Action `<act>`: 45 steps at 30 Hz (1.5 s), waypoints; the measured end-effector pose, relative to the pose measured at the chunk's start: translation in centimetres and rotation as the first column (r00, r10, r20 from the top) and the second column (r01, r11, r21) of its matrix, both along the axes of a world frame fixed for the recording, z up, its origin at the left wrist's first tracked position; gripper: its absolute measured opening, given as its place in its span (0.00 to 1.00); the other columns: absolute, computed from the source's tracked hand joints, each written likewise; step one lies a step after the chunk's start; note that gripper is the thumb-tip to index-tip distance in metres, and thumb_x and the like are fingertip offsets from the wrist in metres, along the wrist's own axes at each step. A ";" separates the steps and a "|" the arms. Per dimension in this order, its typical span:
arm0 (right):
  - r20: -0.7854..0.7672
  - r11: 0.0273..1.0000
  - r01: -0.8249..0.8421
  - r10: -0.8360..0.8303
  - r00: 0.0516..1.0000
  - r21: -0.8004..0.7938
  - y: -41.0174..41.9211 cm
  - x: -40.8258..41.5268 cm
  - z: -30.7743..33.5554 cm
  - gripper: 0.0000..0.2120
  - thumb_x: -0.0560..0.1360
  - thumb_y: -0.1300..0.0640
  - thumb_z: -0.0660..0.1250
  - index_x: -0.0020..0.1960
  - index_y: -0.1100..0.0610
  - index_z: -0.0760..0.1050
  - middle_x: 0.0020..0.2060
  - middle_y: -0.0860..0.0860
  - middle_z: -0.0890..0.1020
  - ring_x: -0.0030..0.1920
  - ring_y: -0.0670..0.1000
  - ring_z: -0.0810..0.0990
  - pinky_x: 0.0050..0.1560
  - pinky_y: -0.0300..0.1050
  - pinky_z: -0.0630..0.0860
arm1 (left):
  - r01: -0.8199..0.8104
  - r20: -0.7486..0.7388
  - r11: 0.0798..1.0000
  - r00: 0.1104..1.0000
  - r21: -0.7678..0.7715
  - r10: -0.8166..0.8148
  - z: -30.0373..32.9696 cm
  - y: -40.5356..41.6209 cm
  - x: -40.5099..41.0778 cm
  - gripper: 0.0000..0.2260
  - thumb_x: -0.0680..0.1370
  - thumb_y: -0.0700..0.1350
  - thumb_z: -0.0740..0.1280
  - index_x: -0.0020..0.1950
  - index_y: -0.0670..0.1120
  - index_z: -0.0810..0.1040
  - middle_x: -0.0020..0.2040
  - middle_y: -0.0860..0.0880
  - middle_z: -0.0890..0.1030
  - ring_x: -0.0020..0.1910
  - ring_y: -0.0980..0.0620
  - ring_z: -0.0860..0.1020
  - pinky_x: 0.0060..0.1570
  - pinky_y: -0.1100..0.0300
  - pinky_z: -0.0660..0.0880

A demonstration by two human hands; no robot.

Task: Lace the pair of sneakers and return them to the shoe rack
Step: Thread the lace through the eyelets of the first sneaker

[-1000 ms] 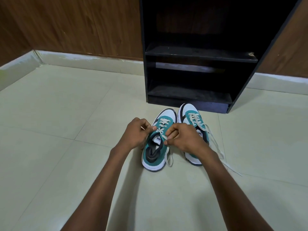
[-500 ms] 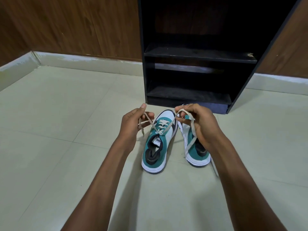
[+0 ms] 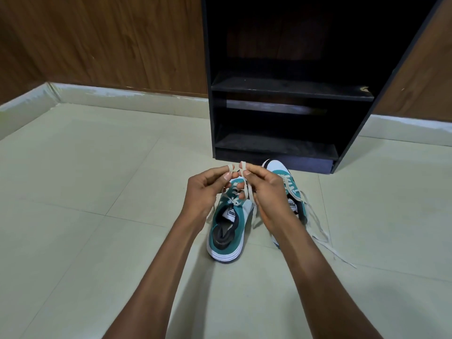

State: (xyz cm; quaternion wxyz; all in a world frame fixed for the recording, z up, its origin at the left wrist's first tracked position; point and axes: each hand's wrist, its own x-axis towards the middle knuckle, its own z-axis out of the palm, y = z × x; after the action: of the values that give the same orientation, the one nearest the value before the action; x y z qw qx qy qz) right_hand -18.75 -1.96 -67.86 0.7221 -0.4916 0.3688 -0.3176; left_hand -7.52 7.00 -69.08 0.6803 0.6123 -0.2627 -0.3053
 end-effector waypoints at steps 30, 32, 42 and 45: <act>-0.158 0.998 0.055 -0.055 0.986 -0.005 -1.2 1.4 -1.3 0.07 0.74 0.63 0.74 0.51 0.64 0.81 0.39 0.60 0.85 0.26 0.50 0.78 0.23 0.40 0.68 | 0.016 0.704 0.998 0.708 0.063 -0.056 -0.5 0.5 1.4 0.11 0.70 0.34 0.78 0.48 0.46 0.84 0.42 0.50 0.83 0.43 0.54 0.81 0.50 0.61 0.78; -0.178 0.997 0.070 -0.073 0.981 -0.027 -1.3 1.5 -1.5 0.06 0.74 0.64 0.74 0.50 0.61 0.79 0.40 0.58 0.85 0.25 0.49 0.78 0.24 0.40 0.68 | 0.034 0.845 0.996 0.527 0.082 -0.087 -1.2 0.3 1.8 0.17 0.72 0.33 0.75 0.58 0.47 0.85 0.44 0.49 0.80 0.44 0.53 0.78 0.48 0.65 0.74; -0.208 0.914 -0.161 0.087 0.974 -0.372 -1.3 -0.4 -1.3 0.05 0.72 0.59 0.69 0.46 0.53 0.75 0.42 0.51 0.79 0.40 0.50 0.80 0.36 0.43 0.77 | 0.147 0.526 0.894 0.764 0.423 -0.375 0.2 0.2 2.4 0.08 0.82 0.48 0.66 0.47 0.48 0.83 0.45 0.48 0.80 0.47 0.52 0.76 0.50 0.60 0.71; -0.399 0.582 -0.295 -0.055 0.915 -0.758 -1.2 -1.8 -2.1 0.16 0.68 0.43 0.75 0.47 0.50 0.75 0.51 0.48 0.73 0.53 0.45 0.74 0.49 0.31 0.72 | 0.276 0.246 0.888 0.892 0.369 -0.380 0.9 0.2 2.2 0.11 0.82 0.46 0.67 0.46 0.41 0.83 0.36 0.54 0.81 0.34 0.62 0.76 0.39 0.68 0.72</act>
State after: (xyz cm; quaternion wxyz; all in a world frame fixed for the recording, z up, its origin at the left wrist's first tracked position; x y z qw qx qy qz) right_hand -20.51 -3.20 -69.93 0.3553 -0.8400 0.2826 -0.2971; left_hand -5.33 7.19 -68.15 0.4578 0.7021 -0.4136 -0.3555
